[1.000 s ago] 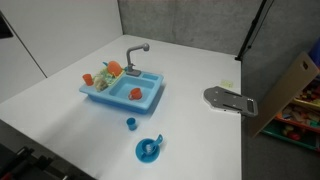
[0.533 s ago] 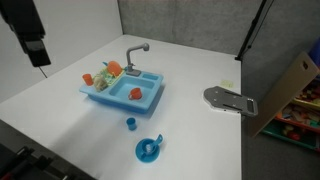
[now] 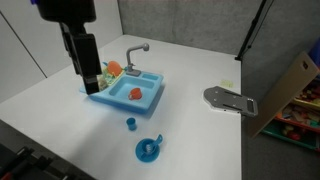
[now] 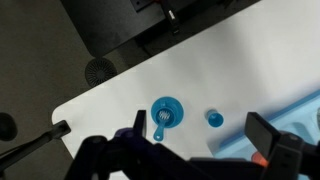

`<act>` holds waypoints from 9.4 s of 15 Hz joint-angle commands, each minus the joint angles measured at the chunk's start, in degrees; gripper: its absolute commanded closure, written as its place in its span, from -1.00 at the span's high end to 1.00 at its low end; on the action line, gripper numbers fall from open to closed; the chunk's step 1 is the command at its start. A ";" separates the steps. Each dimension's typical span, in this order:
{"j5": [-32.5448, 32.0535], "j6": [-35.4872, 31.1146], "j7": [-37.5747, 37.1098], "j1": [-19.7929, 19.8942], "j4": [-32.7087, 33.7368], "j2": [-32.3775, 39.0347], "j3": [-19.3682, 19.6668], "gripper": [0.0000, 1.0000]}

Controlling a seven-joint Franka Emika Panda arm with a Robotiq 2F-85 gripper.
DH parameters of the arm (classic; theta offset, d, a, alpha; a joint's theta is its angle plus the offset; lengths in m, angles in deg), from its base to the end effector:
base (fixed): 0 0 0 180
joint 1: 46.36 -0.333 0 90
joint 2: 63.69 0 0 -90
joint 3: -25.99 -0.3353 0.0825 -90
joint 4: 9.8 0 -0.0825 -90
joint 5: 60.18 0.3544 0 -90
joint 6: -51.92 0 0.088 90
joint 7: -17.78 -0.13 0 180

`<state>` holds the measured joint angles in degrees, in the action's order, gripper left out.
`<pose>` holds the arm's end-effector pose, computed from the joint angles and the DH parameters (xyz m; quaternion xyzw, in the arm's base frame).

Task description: Pick up the blue cup and put it on the light blue surface in front of the sink

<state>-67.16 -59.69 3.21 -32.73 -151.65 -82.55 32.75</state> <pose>0.3458 -0.1405 0.4077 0.9579 -0.2671 -0.1010 0.0304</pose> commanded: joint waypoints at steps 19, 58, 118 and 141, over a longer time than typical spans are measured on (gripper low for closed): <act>0.24 -14.18 -11.01 0.15 7.51 22.41 5.70 1.00; -1.17 -40.13 1.40 -9.31 5.15 42.72 3.75 1.00; 5.54 -39.36 8.21 -7.62 11.20 41.14 2.18 -0.15; 6.11 -35.01 3.82 -8.68 20.54 46.04 2.17 -0.65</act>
<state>-61.68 -97.46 7.49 -41.27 -134.84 -38.75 34.86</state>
